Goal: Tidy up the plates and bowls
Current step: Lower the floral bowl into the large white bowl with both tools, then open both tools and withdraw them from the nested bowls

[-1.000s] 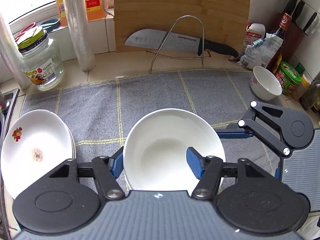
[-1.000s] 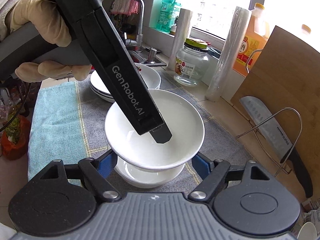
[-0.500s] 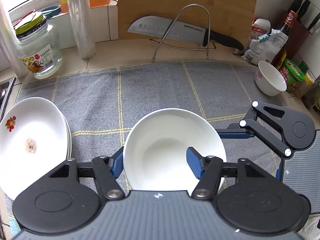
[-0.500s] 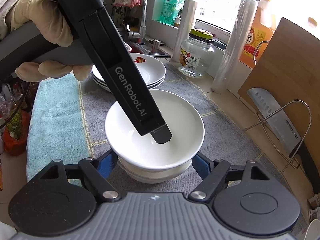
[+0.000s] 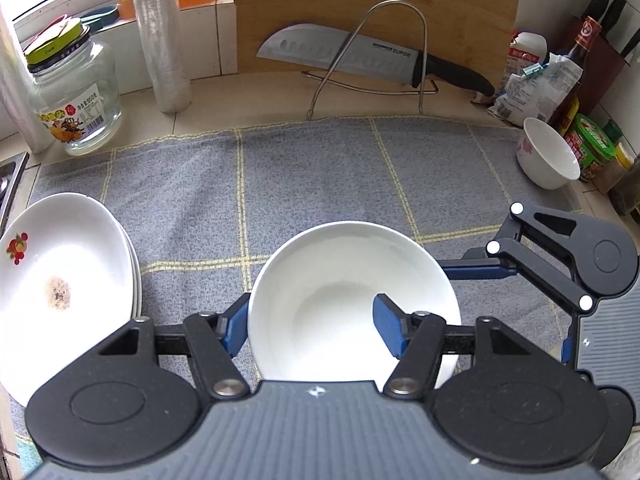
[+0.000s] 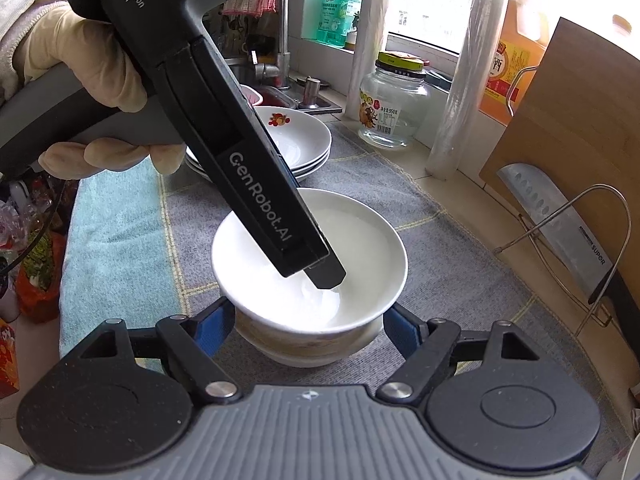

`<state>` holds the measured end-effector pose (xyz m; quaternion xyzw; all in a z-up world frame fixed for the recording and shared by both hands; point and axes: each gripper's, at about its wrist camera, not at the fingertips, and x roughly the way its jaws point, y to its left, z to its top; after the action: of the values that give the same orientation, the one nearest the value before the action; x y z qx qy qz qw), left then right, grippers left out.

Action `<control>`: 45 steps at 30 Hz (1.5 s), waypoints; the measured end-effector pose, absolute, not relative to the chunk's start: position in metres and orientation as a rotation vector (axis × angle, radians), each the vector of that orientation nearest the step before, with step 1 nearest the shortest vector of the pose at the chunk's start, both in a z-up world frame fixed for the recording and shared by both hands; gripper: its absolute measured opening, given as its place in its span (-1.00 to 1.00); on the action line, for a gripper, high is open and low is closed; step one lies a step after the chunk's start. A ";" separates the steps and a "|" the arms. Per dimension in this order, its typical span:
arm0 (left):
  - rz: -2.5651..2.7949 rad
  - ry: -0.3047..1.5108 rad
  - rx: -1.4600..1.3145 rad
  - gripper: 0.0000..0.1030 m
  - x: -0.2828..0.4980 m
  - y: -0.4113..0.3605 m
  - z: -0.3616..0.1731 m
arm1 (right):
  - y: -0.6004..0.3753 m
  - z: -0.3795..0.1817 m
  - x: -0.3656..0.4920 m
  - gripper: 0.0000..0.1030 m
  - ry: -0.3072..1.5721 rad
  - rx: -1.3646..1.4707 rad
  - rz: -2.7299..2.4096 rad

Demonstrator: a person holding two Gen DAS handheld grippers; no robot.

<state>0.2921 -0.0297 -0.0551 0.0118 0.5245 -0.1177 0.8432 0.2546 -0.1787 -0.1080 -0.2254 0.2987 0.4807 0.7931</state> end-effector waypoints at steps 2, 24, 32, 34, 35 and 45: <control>-0.247 1.110 0.028 0.22 0.293 -0.029 -0.056 | -0.179 -0.108 0.255 0.64 0.647 -0.479 1.036; -0.189 1.037 0.007 0.57 0.288 -0.022 -0.047 | -0.192 -0.090 0.234 0.98 0.522 -0.441 1.181; -0.174 1.022 -0.013 0.59 0.279 -0.021 -0.043 | -0.189 -0.098 0.221 0.98 0.516 -0.496 1.213; -0.177 1.020 -0.015 0.60 0.278 -0.021 -0.043 | -0.189 -0.099 0.221 0.98 0.517 -0.498 1.210; -0.176 1.019 -0.015 0.60 0.277 -0.021 -0.042 | -0.190 -0.099 0.221 0.98 0.518 -0.497 1.213; -0.169 0.962 -0.007 0.68 0.272 -0.027 -0.035 | -0.194 -0.102 0.220 0.99 0.536 -0.491 1.201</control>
<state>0.2720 -0.0272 -0.0351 -0.0036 0.4623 -0.0810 0.8830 0.2201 -0.1943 -0.1021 -0.2257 0.2464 0.5526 0.7635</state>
